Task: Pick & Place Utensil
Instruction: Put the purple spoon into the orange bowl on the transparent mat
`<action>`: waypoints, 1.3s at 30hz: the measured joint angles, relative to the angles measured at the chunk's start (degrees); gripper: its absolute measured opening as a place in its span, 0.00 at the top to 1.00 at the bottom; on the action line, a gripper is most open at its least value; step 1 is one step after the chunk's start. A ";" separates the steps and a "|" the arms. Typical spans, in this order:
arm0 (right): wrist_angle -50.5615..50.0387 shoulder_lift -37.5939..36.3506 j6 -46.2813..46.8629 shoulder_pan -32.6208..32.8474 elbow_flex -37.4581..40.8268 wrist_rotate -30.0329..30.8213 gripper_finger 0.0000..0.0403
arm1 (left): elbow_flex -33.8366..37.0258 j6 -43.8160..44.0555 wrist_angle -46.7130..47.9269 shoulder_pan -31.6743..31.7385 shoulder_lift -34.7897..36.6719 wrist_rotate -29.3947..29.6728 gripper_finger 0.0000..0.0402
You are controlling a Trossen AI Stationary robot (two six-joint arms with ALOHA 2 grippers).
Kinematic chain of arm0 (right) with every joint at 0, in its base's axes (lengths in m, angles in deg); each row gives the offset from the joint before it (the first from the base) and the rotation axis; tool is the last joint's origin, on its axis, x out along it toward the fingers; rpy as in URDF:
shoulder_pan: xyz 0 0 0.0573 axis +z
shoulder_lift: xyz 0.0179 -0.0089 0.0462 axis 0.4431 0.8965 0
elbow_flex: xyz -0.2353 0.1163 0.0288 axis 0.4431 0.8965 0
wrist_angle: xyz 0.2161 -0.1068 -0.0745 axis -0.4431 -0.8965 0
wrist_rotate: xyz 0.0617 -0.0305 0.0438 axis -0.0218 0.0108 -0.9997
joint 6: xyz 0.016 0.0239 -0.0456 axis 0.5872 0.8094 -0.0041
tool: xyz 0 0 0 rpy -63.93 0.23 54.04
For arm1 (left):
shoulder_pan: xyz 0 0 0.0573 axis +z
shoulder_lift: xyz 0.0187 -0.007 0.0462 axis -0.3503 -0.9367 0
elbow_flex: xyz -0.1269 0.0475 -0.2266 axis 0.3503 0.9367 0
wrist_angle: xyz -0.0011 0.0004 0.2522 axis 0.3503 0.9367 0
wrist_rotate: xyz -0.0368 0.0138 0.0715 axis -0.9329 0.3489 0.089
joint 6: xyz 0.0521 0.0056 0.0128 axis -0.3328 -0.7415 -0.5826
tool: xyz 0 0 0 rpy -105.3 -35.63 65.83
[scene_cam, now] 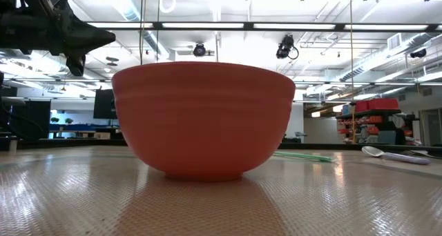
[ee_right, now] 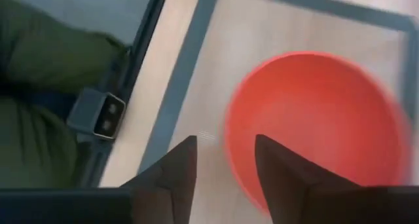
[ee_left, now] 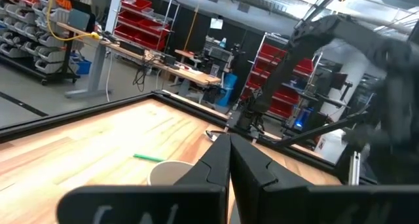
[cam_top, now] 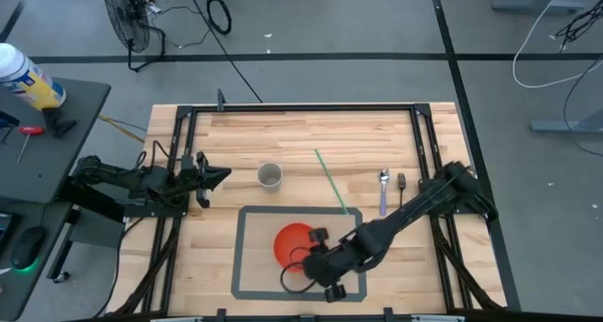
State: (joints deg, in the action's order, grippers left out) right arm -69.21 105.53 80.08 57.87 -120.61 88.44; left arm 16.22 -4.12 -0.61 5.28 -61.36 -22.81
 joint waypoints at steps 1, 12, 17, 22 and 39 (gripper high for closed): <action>-1.66 -1.39 1.21 0.02 -0.08 1.41 0.59 | 0.00 0.00 0.00 -0.01 0.01 0.01 0.97; -41.41 -9.62 36.22 -1.31 0.89 22.05 0.46 | 0.00 1.21 0.68 -0.02 0.02 -0.17 0.97; -50.31 -13.35 66.14 -4.40 10.20 22.15 0.44 | 0.00 1.04 0.74 -0.02 0.00 -0.09 0.97; -43.96 -18.91 79.73 -7.09 26.13 17.67 0.44 | 0.00 1.43 0.74 -0.02 0.02 -0.06 0.97; -14.15 -20.91 92.67 -18.12 54.51 9.01 0.44 | 0.00 1.32 1.07 -0.02 0.00 0.09 0.97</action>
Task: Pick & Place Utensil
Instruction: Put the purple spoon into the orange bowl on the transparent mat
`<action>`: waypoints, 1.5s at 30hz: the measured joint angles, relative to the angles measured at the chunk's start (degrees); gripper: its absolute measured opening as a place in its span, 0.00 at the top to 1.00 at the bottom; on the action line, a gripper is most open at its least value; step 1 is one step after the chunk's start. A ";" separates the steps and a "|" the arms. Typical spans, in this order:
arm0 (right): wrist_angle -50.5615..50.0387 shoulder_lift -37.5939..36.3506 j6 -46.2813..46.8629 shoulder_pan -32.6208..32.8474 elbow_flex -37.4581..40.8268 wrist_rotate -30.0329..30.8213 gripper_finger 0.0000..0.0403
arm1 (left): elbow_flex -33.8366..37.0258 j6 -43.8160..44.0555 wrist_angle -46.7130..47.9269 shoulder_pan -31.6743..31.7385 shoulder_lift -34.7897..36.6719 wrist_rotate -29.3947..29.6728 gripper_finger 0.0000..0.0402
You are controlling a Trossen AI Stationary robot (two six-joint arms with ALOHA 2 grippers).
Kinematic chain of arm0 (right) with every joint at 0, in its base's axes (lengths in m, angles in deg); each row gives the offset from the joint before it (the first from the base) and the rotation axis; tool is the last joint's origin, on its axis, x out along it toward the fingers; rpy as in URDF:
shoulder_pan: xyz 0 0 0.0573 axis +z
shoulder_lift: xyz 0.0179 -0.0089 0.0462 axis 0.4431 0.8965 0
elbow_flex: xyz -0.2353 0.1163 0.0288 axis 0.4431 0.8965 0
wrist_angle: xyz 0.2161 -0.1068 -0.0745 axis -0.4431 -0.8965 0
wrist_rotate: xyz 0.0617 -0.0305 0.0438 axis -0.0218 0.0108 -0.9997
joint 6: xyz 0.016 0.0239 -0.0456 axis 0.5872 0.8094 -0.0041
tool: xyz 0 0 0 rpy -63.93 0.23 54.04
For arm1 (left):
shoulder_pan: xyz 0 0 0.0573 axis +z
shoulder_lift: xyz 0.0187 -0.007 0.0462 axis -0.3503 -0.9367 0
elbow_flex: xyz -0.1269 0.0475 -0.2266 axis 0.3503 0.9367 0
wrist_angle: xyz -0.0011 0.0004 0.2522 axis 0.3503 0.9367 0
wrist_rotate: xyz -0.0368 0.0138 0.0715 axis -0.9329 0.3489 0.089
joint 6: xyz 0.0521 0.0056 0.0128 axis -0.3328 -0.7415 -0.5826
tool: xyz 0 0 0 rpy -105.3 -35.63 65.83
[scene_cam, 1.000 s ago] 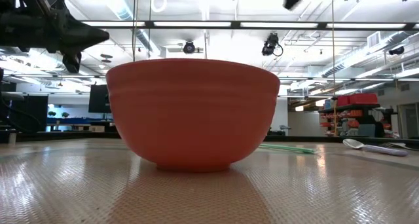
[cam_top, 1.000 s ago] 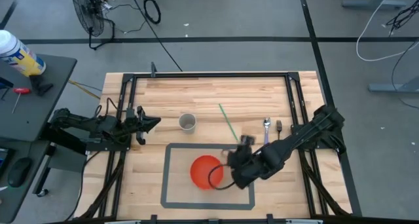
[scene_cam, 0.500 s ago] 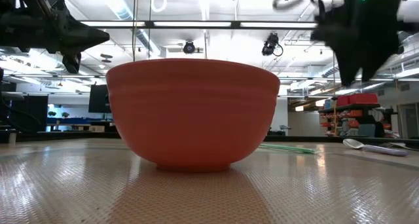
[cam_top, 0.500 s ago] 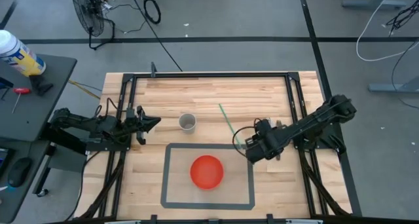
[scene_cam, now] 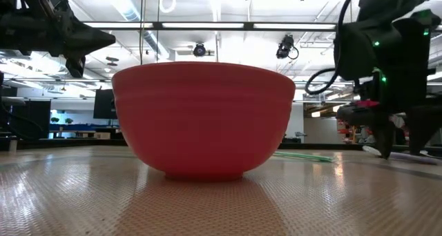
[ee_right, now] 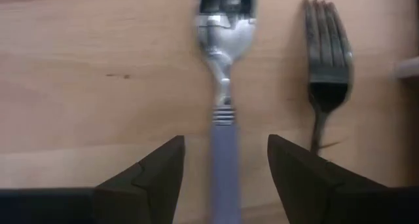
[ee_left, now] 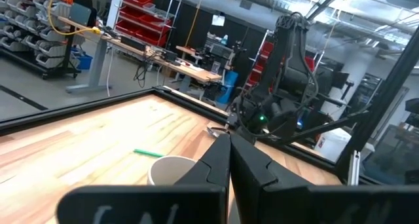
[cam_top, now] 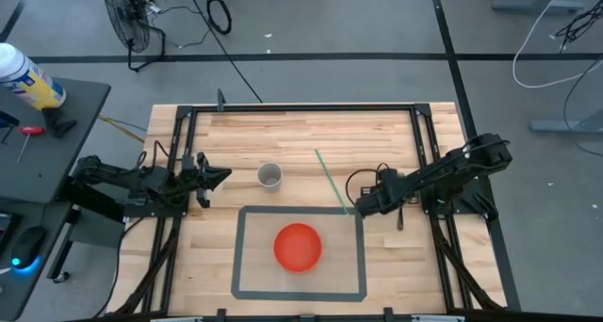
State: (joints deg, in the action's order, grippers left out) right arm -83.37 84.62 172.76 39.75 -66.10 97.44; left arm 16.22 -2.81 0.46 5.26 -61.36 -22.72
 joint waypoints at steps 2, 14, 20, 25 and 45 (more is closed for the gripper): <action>1.51 -0.09 -0.97 -0.53 0.57 0.86 0.45 | 0.00 -0.04 0.25 0.00 0.00 0.32 0.97; 4.47 -0.15 -3.16 -1.79 1.36 0.24 0.64 | 0.00 -0.02 1.10 0.00 0.00 2.12 0.97; 6.23 -0.13 -4.43 -1.79 1.44 -0.50 0.73 | 0.00 0.06 1.12 0.00 0.00 2.14 0.97; 6.35 0.02 -4.47 -0.81 0.24 -1.52 0.75 | 0.00 0.07 1.14 0.00 0.00 2.13 0.97; 8.82 0.00 -8.09 2.01 -2.02 -6.61 0.86 | 0.00 0.09 1.16 0.00 0.00 2.12 0.97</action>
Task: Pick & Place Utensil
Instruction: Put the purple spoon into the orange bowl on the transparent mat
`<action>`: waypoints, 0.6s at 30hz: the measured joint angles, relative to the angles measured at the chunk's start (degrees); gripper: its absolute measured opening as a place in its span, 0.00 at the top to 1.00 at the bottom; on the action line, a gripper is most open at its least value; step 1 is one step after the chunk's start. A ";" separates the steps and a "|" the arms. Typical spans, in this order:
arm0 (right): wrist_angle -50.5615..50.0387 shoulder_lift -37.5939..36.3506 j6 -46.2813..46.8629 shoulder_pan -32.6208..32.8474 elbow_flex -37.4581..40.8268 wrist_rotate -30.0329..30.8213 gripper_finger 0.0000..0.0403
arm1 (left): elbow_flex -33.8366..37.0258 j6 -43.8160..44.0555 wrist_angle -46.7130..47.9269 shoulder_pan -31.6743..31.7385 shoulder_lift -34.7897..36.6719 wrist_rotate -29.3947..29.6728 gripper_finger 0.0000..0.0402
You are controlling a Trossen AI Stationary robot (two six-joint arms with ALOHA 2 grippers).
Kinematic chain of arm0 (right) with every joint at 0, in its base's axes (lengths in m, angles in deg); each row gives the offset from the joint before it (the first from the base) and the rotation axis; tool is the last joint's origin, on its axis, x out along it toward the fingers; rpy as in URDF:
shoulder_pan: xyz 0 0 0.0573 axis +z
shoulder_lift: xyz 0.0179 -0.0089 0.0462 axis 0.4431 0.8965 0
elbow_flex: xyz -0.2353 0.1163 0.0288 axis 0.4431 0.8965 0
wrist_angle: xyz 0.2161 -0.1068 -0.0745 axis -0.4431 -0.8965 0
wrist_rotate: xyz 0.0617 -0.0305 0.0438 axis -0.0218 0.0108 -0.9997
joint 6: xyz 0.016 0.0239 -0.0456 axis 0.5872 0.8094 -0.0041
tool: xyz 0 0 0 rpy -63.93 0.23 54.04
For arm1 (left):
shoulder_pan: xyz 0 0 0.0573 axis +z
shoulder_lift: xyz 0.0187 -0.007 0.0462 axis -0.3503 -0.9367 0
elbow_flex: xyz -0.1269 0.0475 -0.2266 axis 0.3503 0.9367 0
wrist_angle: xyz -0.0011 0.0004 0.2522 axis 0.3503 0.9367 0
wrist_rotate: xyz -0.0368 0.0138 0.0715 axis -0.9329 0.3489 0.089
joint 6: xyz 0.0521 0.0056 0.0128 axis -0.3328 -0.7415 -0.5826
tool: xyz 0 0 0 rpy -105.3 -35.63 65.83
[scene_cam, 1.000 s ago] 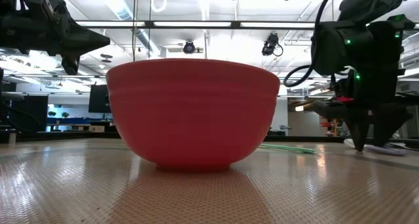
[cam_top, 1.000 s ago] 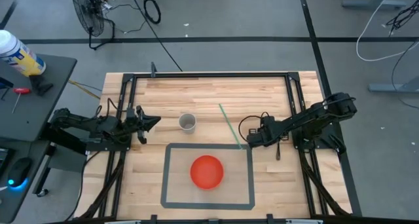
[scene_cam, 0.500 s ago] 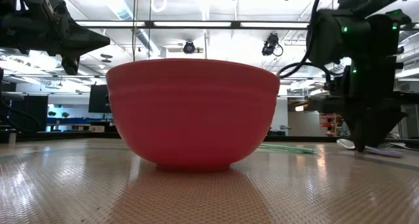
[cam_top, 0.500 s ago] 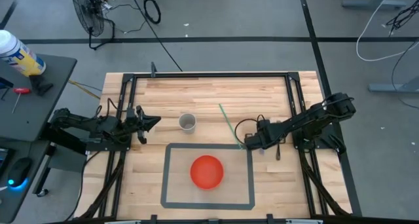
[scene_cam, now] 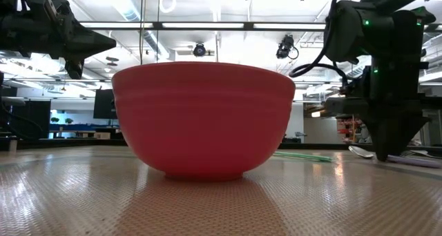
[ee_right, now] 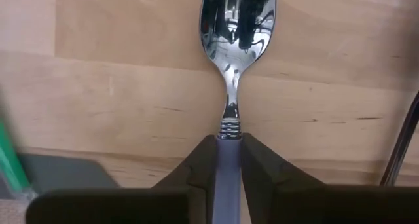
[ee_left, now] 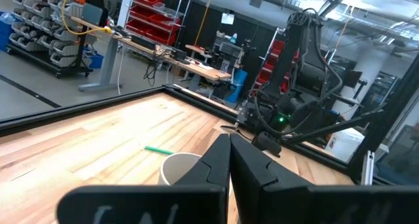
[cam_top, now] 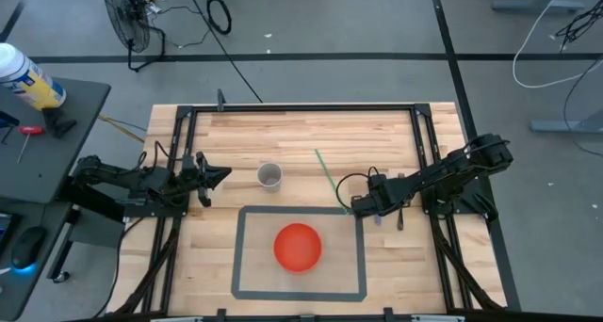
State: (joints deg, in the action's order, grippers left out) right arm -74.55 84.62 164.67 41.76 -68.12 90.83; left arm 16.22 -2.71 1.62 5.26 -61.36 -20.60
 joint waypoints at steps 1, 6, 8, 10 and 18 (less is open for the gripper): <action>0.00 -0.04 -0.21 0.00 -0.02 -0.09 0.86 | 0.00 0.00 0.00 0.02 0.00 0.00 0.97; -2.68 -0.68 -4.82 0.16 -3.14 -4.20 0.85 | 0.00 0.02 0.00 0.00 0.00 0.00 0.97; -7.26 -0.74 -8.78 0.16 -6.85 -4.86 0.85 | 0.00 0.02 -0.02 0.02 0.00 0.00 0.97; -11.21 -0.74 -12.72 0.03 -11.05 -4.44 0.85 | 0.00 0.00 -0.04 0.02 0.00 0.00 0.97; -20.21 0.37 -27.83 0.33 -30.14 -3.03 0.86 | 0.00 0.02 -0.07 0.00 0.00 -0.02 0.97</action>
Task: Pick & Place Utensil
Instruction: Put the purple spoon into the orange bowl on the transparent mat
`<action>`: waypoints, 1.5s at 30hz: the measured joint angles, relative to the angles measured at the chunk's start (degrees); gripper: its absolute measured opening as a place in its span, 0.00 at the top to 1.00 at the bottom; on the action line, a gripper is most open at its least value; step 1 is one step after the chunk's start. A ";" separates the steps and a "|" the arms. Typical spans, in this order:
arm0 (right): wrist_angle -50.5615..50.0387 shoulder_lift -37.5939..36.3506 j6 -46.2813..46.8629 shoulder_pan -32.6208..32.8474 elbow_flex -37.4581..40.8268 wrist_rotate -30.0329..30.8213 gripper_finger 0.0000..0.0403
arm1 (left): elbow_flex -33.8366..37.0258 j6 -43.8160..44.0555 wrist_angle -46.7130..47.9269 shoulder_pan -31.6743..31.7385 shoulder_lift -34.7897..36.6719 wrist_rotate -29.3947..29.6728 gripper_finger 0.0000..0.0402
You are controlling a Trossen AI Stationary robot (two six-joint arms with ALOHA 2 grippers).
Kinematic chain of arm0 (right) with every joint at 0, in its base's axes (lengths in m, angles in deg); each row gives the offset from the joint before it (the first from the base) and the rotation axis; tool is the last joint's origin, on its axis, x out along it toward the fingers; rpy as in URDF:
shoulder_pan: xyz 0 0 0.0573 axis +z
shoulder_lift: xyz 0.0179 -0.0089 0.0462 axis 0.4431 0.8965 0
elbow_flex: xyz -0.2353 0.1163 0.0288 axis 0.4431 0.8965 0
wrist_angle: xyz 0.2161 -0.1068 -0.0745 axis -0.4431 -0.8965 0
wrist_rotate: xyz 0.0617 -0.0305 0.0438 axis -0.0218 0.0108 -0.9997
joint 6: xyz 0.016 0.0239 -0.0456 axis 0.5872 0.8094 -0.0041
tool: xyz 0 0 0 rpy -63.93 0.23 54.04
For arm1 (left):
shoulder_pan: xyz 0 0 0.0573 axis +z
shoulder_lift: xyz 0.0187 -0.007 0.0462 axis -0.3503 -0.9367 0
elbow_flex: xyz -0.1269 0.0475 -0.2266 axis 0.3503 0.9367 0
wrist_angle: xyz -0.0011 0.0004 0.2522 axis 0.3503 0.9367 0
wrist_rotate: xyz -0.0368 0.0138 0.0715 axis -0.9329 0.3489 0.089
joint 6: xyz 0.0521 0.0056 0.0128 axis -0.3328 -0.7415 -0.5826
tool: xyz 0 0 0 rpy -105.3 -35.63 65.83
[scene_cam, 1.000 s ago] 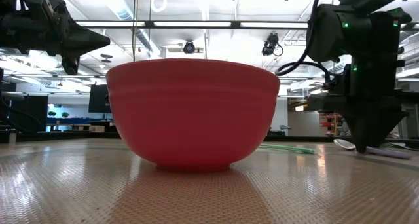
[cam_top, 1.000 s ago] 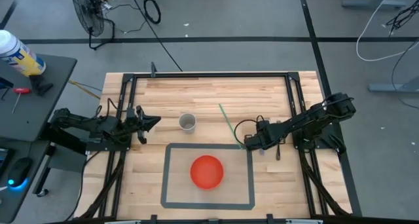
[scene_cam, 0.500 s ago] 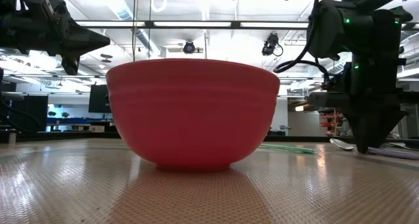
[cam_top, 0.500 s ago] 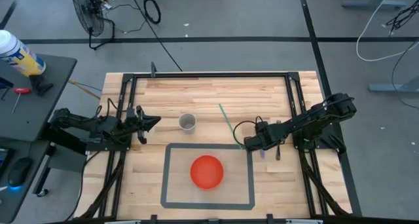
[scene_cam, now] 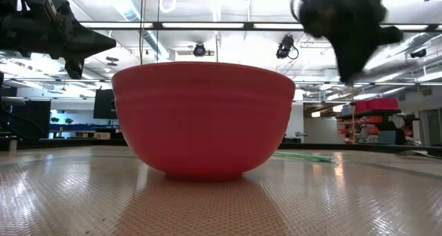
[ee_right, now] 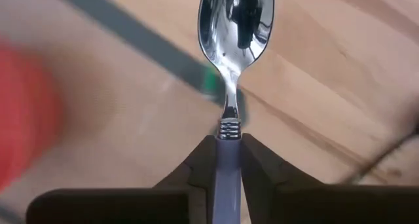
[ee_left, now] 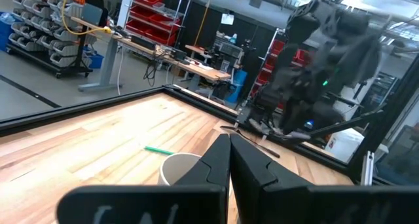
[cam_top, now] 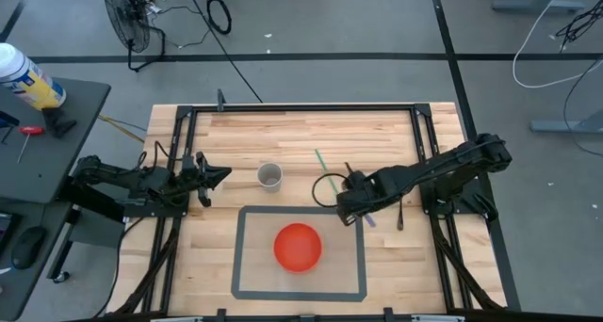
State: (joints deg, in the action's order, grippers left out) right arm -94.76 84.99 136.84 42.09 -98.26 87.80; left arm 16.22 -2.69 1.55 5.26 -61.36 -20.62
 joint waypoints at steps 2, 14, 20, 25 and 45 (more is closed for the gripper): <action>-0.18 1.61 -3.77 0.00 -4.29 -0.65 0.86 | 0.00 0.00 -0.02 0.02 0.00 0.01 0.97; -6.03 23.08 -16.70 3.36 -32.45 -10.81 0.86 | 0.00 0.04 -0.18 0.01 0.02 0.00 0.97; -11.56 33.41 -18.76 5.07 -47.23 -14.51 0.86 | 0.00 0.04 -0.16 0.02 0.02 -0.01 0.97; -11.52 39.50 -18.29 5.69 -52.17 -17.49 0.86 | 0.00 0.20 -0.18 0.02 0.02 -0.39 0.97; -1.78 42.79 -9.39 1.39 -51.90 -25.57 0.86 | 0.00 6.47 0.16 0.00 0.02 -9.43 0.97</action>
State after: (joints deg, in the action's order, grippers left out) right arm -96.54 127.78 127.45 43.48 -150.15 62.23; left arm 16.22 3.78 1.71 5.26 -61.34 -30.04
